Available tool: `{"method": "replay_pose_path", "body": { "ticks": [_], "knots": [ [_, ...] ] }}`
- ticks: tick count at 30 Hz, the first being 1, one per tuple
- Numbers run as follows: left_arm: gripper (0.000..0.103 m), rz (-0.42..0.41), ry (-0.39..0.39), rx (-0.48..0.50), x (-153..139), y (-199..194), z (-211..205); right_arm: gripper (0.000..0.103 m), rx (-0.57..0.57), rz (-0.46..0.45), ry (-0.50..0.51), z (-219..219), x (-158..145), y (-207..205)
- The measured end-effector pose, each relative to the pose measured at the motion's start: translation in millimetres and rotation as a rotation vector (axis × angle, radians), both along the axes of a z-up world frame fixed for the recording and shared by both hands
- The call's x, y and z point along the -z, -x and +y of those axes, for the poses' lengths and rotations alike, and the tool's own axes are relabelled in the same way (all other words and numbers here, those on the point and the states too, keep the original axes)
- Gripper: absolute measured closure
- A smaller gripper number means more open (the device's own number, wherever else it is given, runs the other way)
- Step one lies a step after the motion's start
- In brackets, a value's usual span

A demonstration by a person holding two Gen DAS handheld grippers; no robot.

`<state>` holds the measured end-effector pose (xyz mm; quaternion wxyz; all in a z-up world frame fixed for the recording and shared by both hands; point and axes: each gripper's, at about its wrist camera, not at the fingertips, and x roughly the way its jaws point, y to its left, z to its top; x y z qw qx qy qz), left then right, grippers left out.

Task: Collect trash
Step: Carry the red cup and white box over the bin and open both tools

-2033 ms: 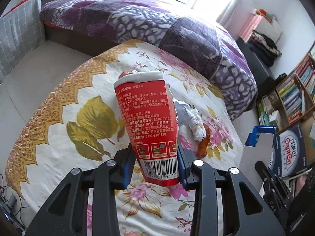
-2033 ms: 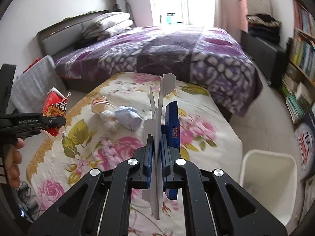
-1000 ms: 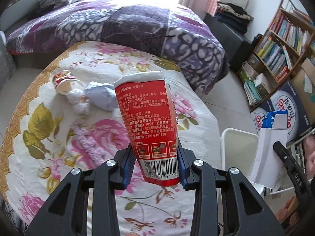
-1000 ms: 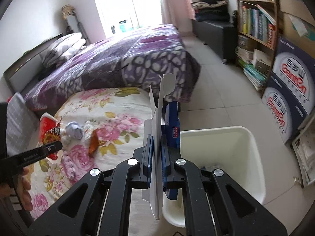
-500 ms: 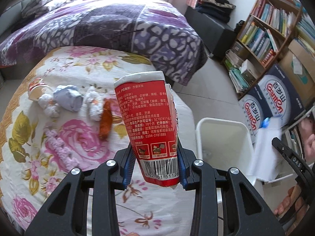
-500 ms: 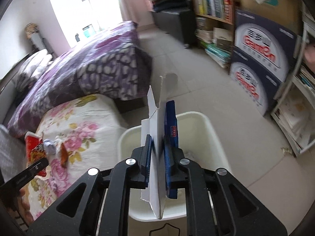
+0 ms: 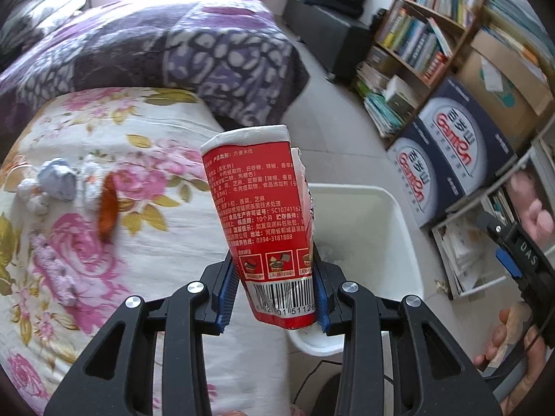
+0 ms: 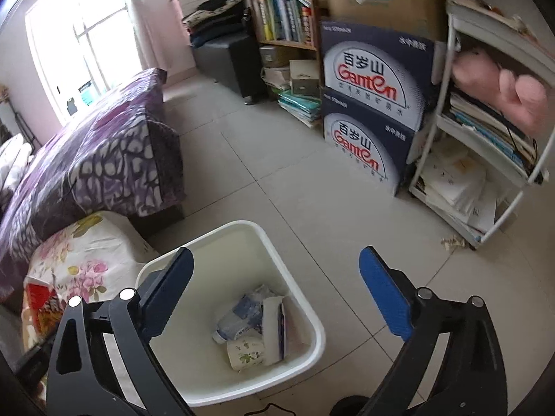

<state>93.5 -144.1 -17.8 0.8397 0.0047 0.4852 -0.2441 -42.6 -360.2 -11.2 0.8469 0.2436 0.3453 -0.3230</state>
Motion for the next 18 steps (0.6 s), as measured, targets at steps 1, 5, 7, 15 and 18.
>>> {"method": "replay_pose_path", "body": {
  "ticks": [1, 5, 7, 15, 18],
  "knots": [
    [0.066, 0.002, -0.001, 0.012, 1, 2, -5, 0.01, 0.009, 0.002, -0.009, -3, 1, 2],
    [0.066, 0.011, 0.006, 0.053, 5, 7, -28, 0.01, 0.029, -0.005, -0.036, -14, 2, 11],
    [0.066, 0.019, 0.019, 0.073, 6, 9, -38, 0.01, 0.037, -0.01, -0.038, -17, 2, 14],
    [0.063, 0.06, 0.044, 0.158, 22, 17, -76, 0.01, 0.04, -0.026, -0.075, -27, 4, 28],
    [0.055, 0.088, 0.056, 0.183, 29, 17, -85, 0.01, 0.036, -0.029, -0.089, -29, 5, 30]
  ]
}}
